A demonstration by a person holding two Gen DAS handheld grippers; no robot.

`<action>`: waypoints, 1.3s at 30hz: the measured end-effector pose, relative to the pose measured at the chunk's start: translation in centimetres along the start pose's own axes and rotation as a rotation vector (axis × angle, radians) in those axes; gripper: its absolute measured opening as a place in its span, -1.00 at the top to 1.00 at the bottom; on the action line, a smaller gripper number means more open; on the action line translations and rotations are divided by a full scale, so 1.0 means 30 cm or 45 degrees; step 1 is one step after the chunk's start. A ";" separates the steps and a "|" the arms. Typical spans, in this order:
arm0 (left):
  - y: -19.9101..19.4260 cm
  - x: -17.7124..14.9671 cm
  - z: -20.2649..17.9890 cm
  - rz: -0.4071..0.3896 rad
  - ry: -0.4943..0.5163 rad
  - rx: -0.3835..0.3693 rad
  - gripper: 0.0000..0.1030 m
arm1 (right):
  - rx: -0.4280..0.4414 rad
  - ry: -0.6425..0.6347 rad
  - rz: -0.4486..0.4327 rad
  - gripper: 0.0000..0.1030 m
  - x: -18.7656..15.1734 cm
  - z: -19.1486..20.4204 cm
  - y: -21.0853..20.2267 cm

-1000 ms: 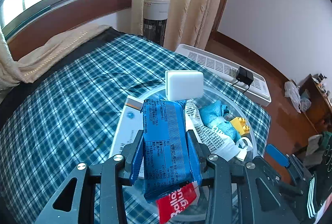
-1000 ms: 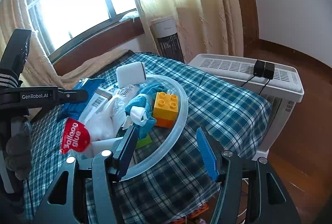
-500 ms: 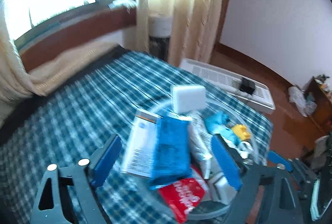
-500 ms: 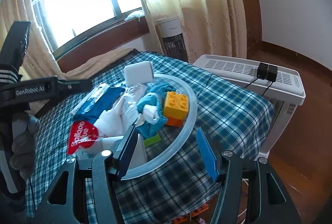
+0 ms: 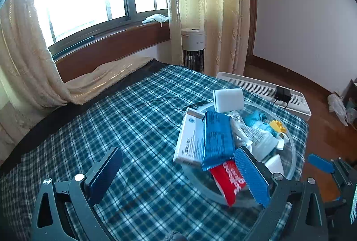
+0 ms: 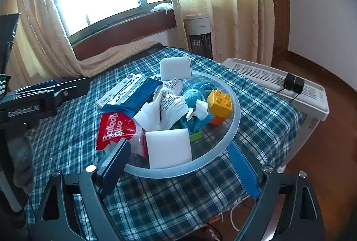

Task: Organize objects

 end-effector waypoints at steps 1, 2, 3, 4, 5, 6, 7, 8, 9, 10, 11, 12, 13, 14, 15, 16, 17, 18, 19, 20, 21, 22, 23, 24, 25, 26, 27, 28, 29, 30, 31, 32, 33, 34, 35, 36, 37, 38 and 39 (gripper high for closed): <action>-0.008 -0.003 -0.002 -0.004 0.000 -0.003 -0.99 | -0.008 -0.004 -0.003 -0.80 -0.003 0.005 -0.004; -0.016 -0.009 -0.002 -0.009 -0.002 -0.010 -0.99 | -0.023 -0.009 -0.009 -0.83 -0.005 0.010 -0.010; -0.024 -0.013 -0.006 -0.014 -0.003 -0.017 -0.99 | -0.032 -0.012 -0.013 -0.84 -0.006 0.012 -0.012; -0.031 -0.017 -0.007 -0.020 -0.005 -0.025 -0.99 | -0.049 -0.017 -0.019 -0.85 -0.008 0.015 -0.014; -0.036 -0.020 -0.006 -0.024 -0.006 -0.029 -0.99 | -0.078 -0.027 -0.027 -0.86 -0.011 0.018 -0.016; -0.044 -0.024 -0.006 -0.033 -0.007 -0.033 -0.99 | -0.093 -0.033 -0.029 -0.87 -0.011 0.019 -0.016; -0.049 -0.026 -0.006 -0.038 -0.008 -0.036 -0.99 | -0.108 -0.040 -0.030 -0.87 -0.014 0.021 -0.016; -0.053 -0.028 -0.008 -0.042 -0.010 -0.039 -0.99 | -0.119 -0.043 -0.026 -0.88 -0.017 0.024 -0.016; -0.055 -0.029 -0.010 -0.043 -0.008 -0.042 -0.99 | -0.126 -0.045 -0.023 -0.88 -0.018 0.026 -0.015; -0.056 -0.030 -0.012 -0.044 -0.005 -0.044 -0.99 | -0.132 -0.048 -0.022 -0.88 -0.020 0.028 -0.015; -0.058 -0.030 -0.015 -0.045 0.000 -0.044 -0.99 | -0.138 -0.053 -0.022 -0.88 -0.021 0.033 -0.016; -0.060 -0.032 -0.016 -0.047 0.001 -0.043 -0.99 | -0.141 -0.056 -0.022 -0.88 -0.022 0.036 -0.016; -0.062 -0.031 -0.017 -0.049 0.001 -0.044 -0.99 | -0.143 -0.061 -0.023 -0.88 -0.023 0.040 -0.016; -0.064 -0.030 -0.016 -0.052 0.002 -0.043 -0.99 | -0.148 -0.066 -0.025 -0.88 -0.024 0.044 -0.017; -0.066 -0.030 -0.014 -0.054 0.002 -0.037 -0.99 | -0.152 -0.072 -0.026 -0.88 -0.026 0.048 -0.017; -0.066 -0.030 -0.011 -0.056 -0.001 -0.032 -0.99 | -0.155 -0.079 -0.026 -0.88 -0.028 0.050 -0.018; -0.066 -0.031 -0.007 -0.057 -0.005 -0.029 -0.99 | -0.159 -0.088 -0.027 -0.88 -0.030 0.052 -0.017; -0.066 -0.031 -0.004 -0.056 -0.008 -0.029 -0.99 | -0.164 -0.096 -0.027 -0.88 -0.033 0.053 -0.017; -0.066 -0.031 -0.002 -0.055 -0.011 -0.028 -0.99 | -0.166 -0.100 -0.027 -0.88 -0.035 0.053 -0.017; -0.064 -0.032 -0.002 -0.053 -0.012 -0.028 -0.99 | -0.167 -0.103 -0.025 -0.88 -0.036 0.053 -0.016; -0.062 -0.033 -0.004 -0.048 -0.013 -0.032 -0.99 | -0.166 -0.103 -0.024 -0.88 -0.036 0.052 -0.015; -0.059 -0.034 -0.006 -0.045 -0.011 -0.033 -0.99 | -0.165 -0.100 -0.023 -0.88 -0.036 0.050 -0.015; -0.058 -0.035 -0.009 -0.043 -0.007 -0.032 -0.99 | -0.164 -0.097 -0.023 -0.88 -0.036 0.047 -0.015; -0.055 -0.037 -0.013 -0.040 0.000 -0.029 -0.99 | -0.164 -0.094 -0.022 -0.88 -0.036 0.046 -0.015; -0.054 -0.038 -0.015 -0.038 0.004 -0.029 -0.99 | -0.165 -0.092 -0.023 -0.88 -0.036 0.043 -0.015; -0.051 -0.039 -0.017 -0.035 0.008 -0.029 -0.99 | -0.165 -0.089 -0.023 -0.88 -0.035 0.042 -0.014; -0.050 -0.041 -0.019 -0.034 0.010 -0.028 -0.99 | -0.166 -0.088 -0.023 -0.88 -0.035 0.040 -0.013; -0.048 -0.042 -0.020 -0.033 0.011 -0.026 -0.99 | -0.166 -0.087 -0.022 -0.88 -0.035 0.039 -0.012; -0.047 -0.043 -0.020 -0.032 0.013 -0.024 -0.99 | -0.167 -0.087 -0.022 -0.88 -0.034 0.039 -0.012; -0.048 -0.044 -0.018 -0.032 0.014 -0.023 -0.99 | -0.168 -0.088 -0.021 -0.88 -0.035 0.039 -0.012; -0.048 -0.044 -0.018 -0.031 0.012 -0.023 -0.99 | -0.169 -0.086 -0.020 -0.88 -0.036 0.039 -0.010; -0.047 -0.046 -0.018 -0.028 0.013 -0.022 -0.99 | -0.168 -0.084 -0.018 -0.88 -0.036 0.038 -0.008; -0.043 -0.047 -0.018 -0.026 0.014 -0.022 -0.99 | -0.167 -0.083 -0.016 -0.88 -0.038 0.037 -0.006; -0.040 -0.049 -0.018 -0.023 0.015 -0.022 -0.99 | -0.165 -0.082 -0.014 -0.88 -0.039 0.037 -0.005; -0.039 -0.051 -0.019 -0.020 0.017 -0.021 -0.99 | -0.163 -0.081 -0.010 -0.88 -0.041 0.038 -0.001; -0.035 -0.053 -0.022 -0.016 0.020 -0.024 -0.99 | -0.163 -0.082 -0.007 -0.88 -0.043 0.037 0.001; -0.033 -0.054 -0.025 -0.014 0.023 -0.028 -0.99 | -0.161 -0.083 -0.005 -0.88 -0.045 0.038 0.003; -0.031 -0.056 -0.029 -0.012 0.027 -0.037 -0.99 | -0.160 -0.083 -0.002 -0.88 -0.047 0.039 0.005; -0.029 -0.057 -0.032 -0.011 0.028 -0.045 -0.99 | -0.158 -0.083 -0.002 -0.88 -0.048 0.039 0.006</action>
Point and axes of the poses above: each gripper's, at about its wrist camera, not at the fingertips, and y roughly the way its jaws point, z to its left, x to its top, the point moved 7 cm from there along y, roughly the way its jaws point, and after that the axes turned 15 degrees about y, right-handed, at the moved point
